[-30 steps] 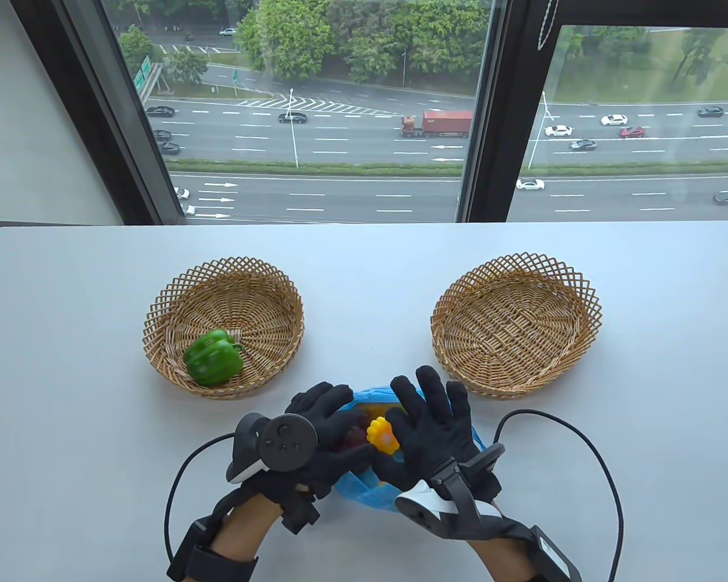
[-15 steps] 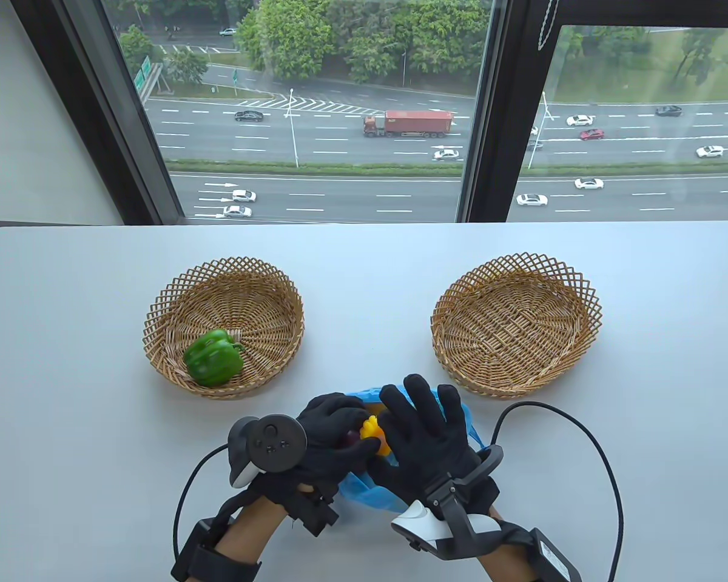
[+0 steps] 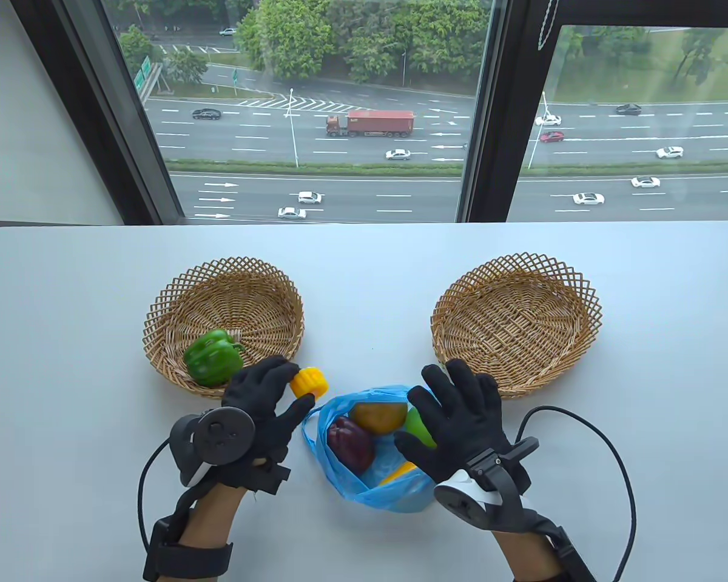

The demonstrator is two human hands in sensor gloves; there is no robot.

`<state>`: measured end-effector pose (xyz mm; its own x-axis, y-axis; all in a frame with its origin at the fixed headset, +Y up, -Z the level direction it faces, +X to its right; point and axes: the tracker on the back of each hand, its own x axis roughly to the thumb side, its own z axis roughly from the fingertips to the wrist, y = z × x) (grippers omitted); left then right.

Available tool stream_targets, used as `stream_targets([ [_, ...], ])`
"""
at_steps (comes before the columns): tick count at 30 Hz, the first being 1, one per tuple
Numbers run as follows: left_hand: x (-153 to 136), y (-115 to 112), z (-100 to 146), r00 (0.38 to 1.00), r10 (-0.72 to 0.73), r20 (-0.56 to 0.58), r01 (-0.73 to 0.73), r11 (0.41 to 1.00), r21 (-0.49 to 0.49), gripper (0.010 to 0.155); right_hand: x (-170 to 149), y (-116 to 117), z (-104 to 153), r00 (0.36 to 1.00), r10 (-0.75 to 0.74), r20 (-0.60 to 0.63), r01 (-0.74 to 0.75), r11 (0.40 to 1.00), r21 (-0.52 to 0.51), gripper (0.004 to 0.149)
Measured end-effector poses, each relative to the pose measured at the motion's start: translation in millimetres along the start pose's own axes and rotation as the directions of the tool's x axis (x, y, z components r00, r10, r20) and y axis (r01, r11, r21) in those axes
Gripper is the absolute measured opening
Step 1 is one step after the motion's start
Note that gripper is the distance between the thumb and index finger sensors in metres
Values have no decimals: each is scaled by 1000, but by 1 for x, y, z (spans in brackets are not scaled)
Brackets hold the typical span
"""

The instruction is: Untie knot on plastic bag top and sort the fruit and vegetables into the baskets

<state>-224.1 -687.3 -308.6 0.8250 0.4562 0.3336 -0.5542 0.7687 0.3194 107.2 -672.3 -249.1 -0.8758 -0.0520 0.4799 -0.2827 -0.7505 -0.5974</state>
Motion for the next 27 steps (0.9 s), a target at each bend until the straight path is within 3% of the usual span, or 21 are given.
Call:
stream_targets([
  [7,-34,-2,-5,977,-168,-129,165,986,-27,64,-3,5,1,1000,-31,-6,31,999,38,67],
  [15,-51,-8,-9,938,-309,-157,307,951,-41,65,-5,5,1,999,-44,-18,45,998,44,68],
  [27,-76,-4,-8,914,-313,-257,319,948,-17,65,-9,7,0,997,-67,-29,69,995,70,67],
])
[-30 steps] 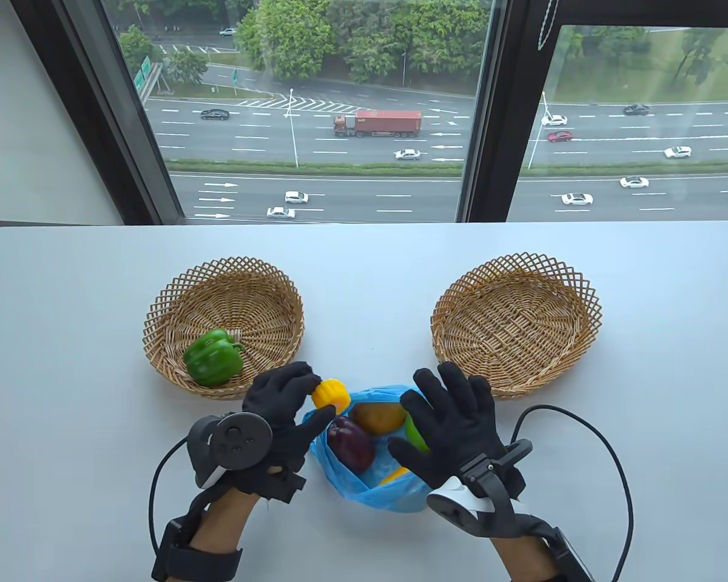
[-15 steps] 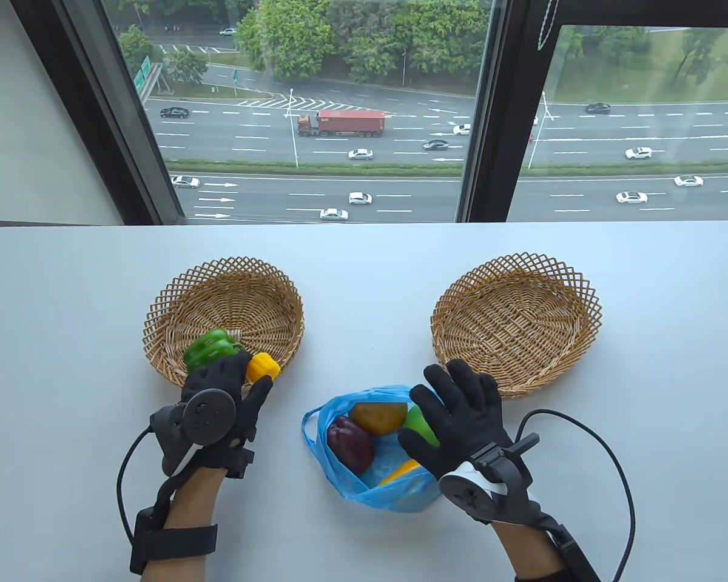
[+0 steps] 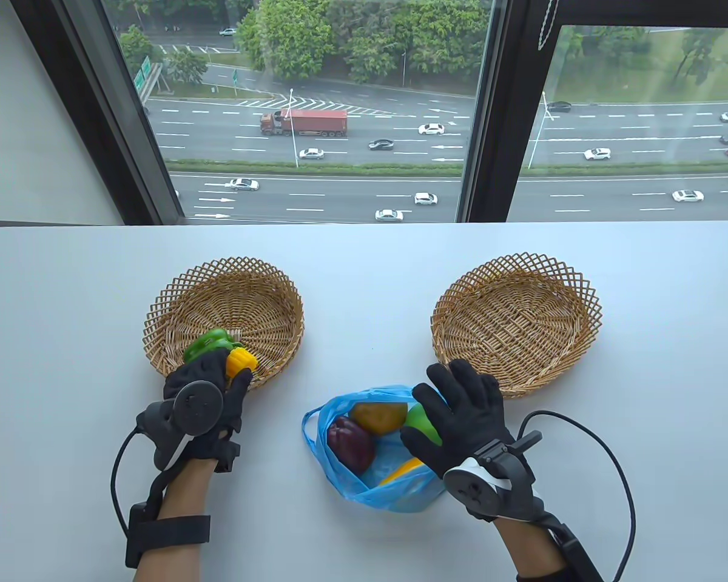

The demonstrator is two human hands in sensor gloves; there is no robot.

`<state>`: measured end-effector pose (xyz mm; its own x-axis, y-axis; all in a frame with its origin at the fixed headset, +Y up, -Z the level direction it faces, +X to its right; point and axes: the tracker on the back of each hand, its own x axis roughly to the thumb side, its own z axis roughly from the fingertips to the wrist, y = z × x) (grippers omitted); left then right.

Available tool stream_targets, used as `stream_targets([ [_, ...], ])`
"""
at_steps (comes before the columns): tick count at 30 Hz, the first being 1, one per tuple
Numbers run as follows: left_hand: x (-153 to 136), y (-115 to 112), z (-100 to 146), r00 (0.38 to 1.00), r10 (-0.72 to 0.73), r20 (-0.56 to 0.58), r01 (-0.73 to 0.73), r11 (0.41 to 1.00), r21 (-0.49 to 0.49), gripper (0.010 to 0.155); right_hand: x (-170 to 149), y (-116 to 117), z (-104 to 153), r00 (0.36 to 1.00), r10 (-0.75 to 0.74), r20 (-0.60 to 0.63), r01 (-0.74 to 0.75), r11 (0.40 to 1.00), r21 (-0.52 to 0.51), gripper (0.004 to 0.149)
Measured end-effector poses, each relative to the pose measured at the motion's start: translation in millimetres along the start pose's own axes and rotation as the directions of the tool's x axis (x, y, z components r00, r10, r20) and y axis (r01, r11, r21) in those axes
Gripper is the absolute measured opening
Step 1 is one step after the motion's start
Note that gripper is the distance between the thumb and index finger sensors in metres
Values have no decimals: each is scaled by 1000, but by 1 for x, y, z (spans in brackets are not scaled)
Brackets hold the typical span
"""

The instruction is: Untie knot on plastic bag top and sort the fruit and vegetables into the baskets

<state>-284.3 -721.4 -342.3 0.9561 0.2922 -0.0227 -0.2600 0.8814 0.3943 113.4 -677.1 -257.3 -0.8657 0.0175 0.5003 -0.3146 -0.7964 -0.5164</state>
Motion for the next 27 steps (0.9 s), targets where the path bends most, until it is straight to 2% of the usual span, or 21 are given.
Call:
stream_targets([
  [4,-6,-5,0,999,19,-49,-22,999,-44,65,1,2,0,1000,-20,13,20,999,25,66],
  [9,-12,-8,-2,996,-30,-82,25,998,-56,65,1,3,-1,1000,-22,19,21,999,40,66],
  [14,-18,-7,-3,994,-6,-109,-1,998,-68,64,1,3,-1,999,-33,28,32,998,56,66],
  [19,-21,-3,-3,990,-19,-137,12,999,-46,64,2,5,-1,998,-50,36,47,996,80,65],
  [22,-25,-2,-4,986,27,-162,-35,998,-43,64,2,5,-1,998,-58,38,55,995,86,65],
  [27,-29,-2,-5,982,-21,-189,13,999,-45,64,2,6,-1,997,-63,38,59,994,93,65],
])
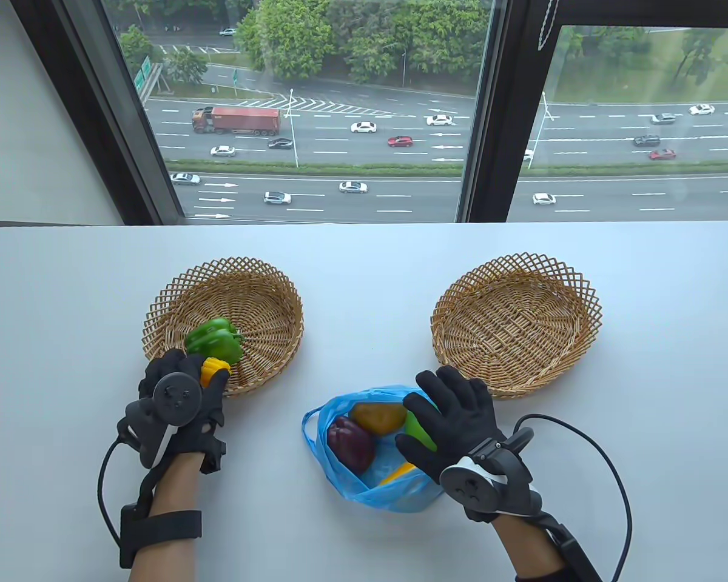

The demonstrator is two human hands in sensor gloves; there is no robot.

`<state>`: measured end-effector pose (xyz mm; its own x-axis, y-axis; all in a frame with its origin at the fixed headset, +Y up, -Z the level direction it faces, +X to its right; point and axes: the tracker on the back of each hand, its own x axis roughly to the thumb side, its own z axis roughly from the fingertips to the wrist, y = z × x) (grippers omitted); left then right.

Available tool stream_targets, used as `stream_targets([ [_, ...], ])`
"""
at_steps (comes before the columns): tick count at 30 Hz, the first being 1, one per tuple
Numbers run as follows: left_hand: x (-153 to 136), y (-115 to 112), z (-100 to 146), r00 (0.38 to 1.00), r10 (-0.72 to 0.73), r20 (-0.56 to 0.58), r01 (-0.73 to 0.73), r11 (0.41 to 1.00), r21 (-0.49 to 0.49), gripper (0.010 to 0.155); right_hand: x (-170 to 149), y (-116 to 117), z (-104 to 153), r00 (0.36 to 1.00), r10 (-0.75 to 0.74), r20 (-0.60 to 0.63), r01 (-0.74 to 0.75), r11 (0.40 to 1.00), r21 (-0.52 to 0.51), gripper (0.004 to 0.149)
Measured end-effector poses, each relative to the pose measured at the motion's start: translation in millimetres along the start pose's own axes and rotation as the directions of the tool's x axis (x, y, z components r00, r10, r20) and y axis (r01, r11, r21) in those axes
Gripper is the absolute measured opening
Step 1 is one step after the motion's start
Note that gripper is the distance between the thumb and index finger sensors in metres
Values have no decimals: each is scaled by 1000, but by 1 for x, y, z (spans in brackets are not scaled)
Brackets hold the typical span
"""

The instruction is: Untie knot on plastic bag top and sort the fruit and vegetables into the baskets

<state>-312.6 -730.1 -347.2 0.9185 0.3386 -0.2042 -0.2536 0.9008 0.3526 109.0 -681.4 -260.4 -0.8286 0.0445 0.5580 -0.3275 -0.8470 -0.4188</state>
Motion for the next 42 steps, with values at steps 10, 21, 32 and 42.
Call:
stream_targets([
  [10,-11,-4,-3,998,23,-57,-24,1000,-17,62,0,1,0,1000,-6,1,6,1000,0,64],
  [21,13,4,5,992,92,86,-90,996,-30,64,0,0,0,1000,-25,9,25,1000,-10,64],
  [32,70,16,36,927,90,363,-85,996,-29,66,-3,1,0,998,-53,-15,53,999,1,65],
  [42,104,19,60,845,43,534,-44,999,-10,68,-4,3,-1,998,-50,-24,51,998,32,69],
])
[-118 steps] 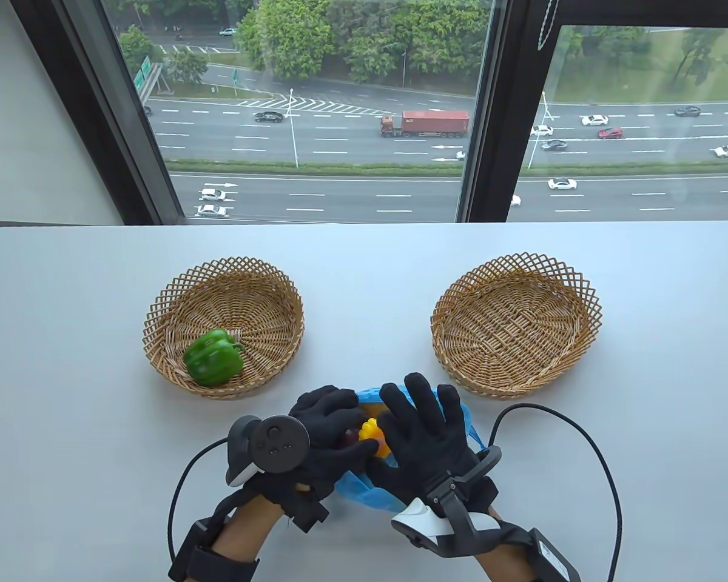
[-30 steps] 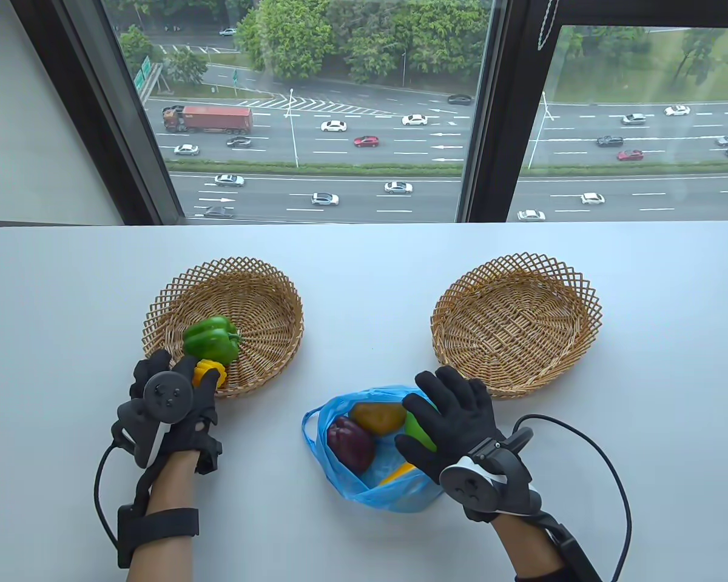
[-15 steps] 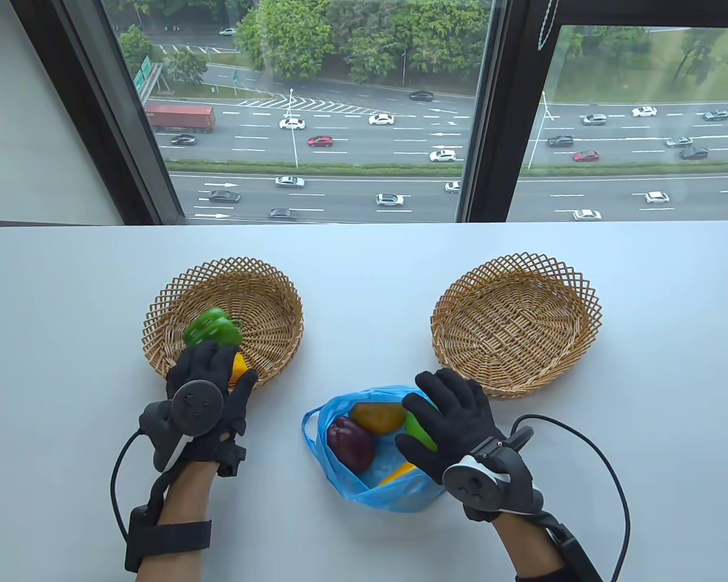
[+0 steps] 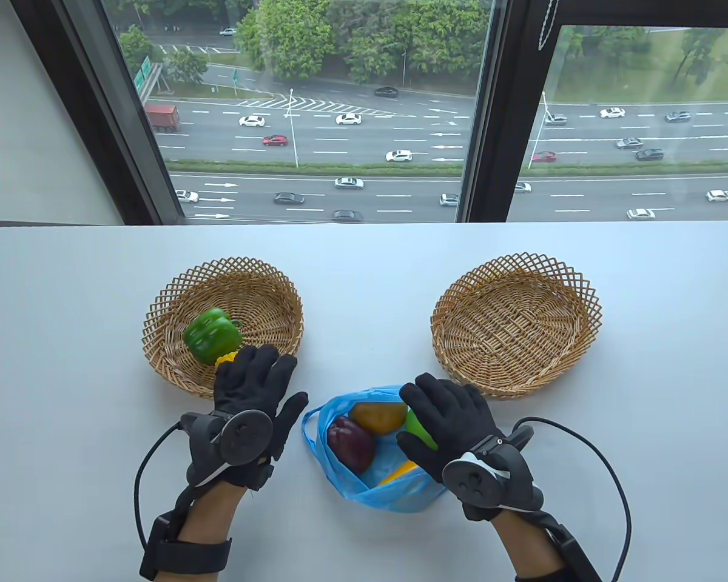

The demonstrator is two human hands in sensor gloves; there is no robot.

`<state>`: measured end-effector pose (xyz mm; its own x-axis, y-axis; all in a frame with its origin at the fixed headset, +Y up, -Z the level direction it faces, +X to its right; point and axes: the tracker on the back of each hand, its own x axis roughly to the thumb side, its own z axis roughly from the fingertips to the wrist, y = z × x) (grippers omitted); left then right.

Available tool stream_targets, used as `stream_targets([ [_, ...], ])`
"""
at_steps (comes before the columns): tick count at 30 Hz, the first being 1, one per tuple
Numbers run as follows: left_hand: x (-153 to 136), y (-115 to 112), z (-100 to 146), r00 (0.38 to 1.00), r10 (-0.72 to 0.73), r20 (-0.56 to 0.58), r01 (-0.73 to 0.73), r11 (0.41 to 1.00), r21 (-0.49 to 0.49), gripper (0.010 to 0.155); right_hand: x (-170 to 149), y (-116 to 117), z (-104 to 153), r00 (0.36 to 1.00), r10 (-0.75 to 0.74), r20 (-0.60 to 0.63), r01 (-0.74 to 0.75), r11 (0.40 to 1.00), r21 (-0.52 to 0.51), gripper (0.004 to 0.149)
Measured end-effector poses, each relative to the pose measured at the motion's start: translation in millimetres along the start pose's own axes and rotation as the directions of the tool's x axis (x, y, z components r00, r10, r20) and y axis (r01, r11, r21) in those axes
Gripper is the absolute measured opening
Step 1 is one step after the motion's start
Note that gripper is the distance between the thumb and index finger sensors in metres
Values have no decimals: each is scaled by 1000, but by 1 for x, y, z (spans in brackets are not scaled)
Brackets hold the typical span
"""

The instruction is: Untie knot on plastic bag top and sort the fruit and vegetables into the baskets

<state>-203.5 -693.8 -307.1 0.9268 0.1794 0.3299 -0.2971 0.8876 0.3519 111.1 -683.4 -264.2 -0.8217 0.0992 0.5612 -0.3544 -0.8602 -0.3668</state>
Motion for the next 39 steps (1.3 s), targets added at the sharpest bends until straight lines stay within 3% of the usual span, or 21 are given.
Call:
stream_targets([
  [11,18,10,2,993,43,111,-49,998,50,45,2,0,-3,1000,17,-11,-17,1000,18,64],
  [13,22,9,2,988,57,143,-61,998,21,44,6,3,-3,1000,20,0,-20,1000,24,63],
  [19,27,-4,-3,986,131,99,-107,970,-218,55,22,18,-6,999,-8,43,1,990,143,61],
  [21,26,-7,-3,987,132,97,-105,964,-246,58,24,21,-7,999,-13,49,4,985,174,57],
  [26,34,-7,0,978,135,161,-97,970,-223,63,19,22,-8,999,4,49,-16,969,248,45],
  [29,52,-6,3,954,133,267,-86,979,-183,64,15,19,-8,999,-5,41,-7,959,282,43],
  [33,74,-17,6,933,120,339,-20,959,-283,61,16,20,-9,996,48,71,-70,933,353,40],
  [36,79,-22,8,915,127,384,-16,960,-278,59,18,22,-9,993,80,91,-112,887,448,47],
  [39,80,-22,8,913,120,389,-12,963,-269,58,19,21,-9,993,81,86,-112,877,468,49],
])
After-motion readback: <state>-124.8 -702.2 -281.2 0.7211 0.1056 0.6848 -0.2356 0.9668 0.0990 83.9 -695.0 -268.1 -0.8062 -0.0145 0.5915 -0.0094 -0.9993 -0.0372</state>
